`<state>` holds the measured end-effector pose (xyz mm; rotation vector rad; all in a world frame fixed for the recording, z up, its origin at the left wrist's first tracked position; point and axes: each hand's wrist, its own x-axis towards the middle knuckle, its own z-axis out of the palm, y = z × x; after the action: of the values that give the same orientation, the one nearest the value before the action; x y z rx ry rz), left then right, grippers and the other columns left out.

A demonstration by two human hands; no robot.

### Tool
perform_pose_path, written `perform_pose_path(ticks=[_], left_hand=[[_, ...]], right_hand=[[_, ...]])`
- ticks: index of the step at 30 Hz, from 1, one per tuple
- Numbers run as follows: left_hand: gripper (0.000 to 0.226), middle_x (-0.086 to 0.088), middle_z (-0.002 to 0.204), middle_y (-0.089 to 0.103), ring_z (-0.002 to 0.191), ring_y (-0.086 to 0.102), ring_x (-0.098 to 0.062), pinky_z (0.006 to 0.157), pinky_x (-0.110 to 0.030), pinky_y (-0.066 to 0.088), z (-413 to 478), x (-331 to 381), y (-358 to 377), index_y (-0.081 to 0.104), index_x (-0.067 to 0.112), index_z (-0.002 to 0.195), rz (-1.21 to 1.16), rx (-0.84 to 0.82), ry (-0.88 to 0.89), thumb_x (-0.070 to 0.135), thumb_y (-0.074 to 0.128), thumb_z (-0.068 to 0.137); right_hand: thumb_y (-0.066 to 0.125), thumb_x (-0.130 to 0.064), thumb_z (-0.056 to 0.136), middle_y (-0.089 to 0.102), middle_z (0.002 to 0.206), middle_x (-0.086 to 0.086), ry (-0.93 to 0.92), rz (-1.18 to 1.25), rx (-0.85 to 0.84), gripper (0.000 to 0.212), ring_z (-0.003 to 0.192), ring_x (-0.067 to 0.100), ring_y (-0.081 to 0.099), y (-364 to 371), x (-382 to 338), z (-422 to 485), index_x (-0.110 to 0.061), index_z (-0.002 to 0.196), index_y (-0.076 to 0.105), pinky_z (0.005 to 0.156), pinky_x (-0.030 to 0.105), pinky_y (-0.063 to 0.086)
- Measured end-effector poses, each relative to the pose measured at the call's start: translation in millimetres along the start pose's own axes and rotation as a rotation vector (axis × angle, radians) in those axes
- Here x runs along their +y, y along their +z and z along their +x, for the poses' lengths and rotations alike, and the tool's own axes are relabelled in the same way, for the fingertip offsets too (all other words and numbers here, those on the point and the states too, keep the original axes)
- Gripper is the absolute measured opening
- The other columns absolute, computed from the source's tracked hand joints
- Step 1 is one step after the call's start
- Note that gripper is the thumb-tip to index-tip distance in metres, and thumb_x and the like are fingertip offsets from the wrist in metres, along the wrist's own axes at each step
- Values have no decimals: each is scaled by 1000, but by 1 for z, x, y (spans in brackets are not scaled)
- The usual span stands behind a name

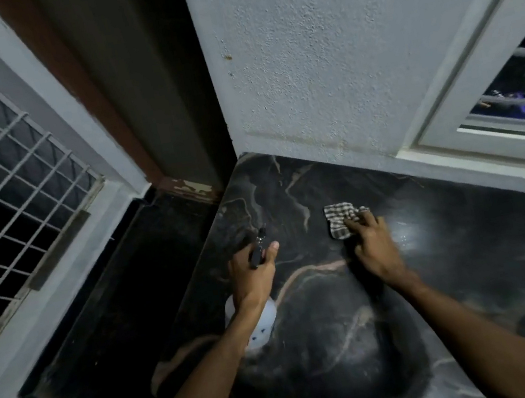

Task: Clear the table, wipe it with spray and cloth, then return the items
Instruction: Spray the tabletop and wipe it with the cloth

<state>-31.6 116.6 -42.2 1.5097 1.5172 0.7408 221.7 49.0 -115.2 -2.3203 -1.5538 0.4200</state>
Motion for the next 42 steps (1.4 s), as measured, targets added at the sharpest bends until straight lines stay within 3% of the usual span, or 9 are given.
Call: perform_pose_path(ticks=[7,12,17,21,26,31,35,40,42], left_hand=[[16,8,70,67,68,62,-5,80,-33,54,-77,2,12,74,15,76,-23,154,-77,24,77,89],[27,-2,71,73,75,71,-25,81,-45,60,-115,-11,10,69,21,67,-75,222,-161,40,79,82],[25,1,76,76,80,72,-19,84,-45,60,-124,-27,-11,75,13,75,-120,295,-183,37,75,83],[41,2,69,75,76,73,-20,78,-45,61,-115,-42,-34,74,12,72,-137,273,-207,53,77,72],[25,9,67,69,80,70,-20,78,-35,56,-91,-59,-68,70,18,69,-136,298,-207,34,77,88],[31,5,61,66,67,67,-17,68,-33,54,-59,-65,-98,64,18,65,-144,221,-142,37,82,83],[38,4,58,61,57,60,-11,63,-27,53,-41,-69,-115,60,11,65,-203,221,-98,35,84,81],[40,4,57,61,57,60,-12,66,-32,51,-30,-77,-127,58,9,65,-182,259,-69,35,83,83],[38,1,57,64,59,65,-17,67,-35,55,-28,-82,-129,59,11,65,-197,263,-94,36,83,83]], right_hand=[[55,-18,75,43,137,20,56,-41,-5,57,107,42,44,-12,0,-29,-15,131,56,93,45,44],[56,-11,72,43,138,15,-447,-103,-180,63,116,37,44,9,-37,-68,-15,134,52,99,46,44],[49,-21,72,44,133,22,-165,-53,-128,55,114,42,42,24,-67,-29,-8,124,57,103,46,37],[47,-16,69,42,136,21,-669,-131,-263,61,108,40,43,45,-94,-36,-9,130,54,96,45,42],[55,-16,73,41,132,30,-230,-130,-134,58,118,48,38,53,-132,32,-2,129,53,109,51,28],[52,-15,73,39,139,22,-735,-237,-282,67,105,38,42,92,-175,22,-8,139,48,95,45,41],[51,-22,79,31,146,29,-163,-226,-142,65,124,50,36,79,-192,98,-7,142,44,104,49,31],[49,-20,79,29,151,21,-671,-334,-276,76,113,43,39,105,-209,70,-23,153,32,94,48,38],[45,-21,80,25,154,21,-570,-321,-256,75,118,45,38,96,-210,96,-26,153,32,98,50,36]])
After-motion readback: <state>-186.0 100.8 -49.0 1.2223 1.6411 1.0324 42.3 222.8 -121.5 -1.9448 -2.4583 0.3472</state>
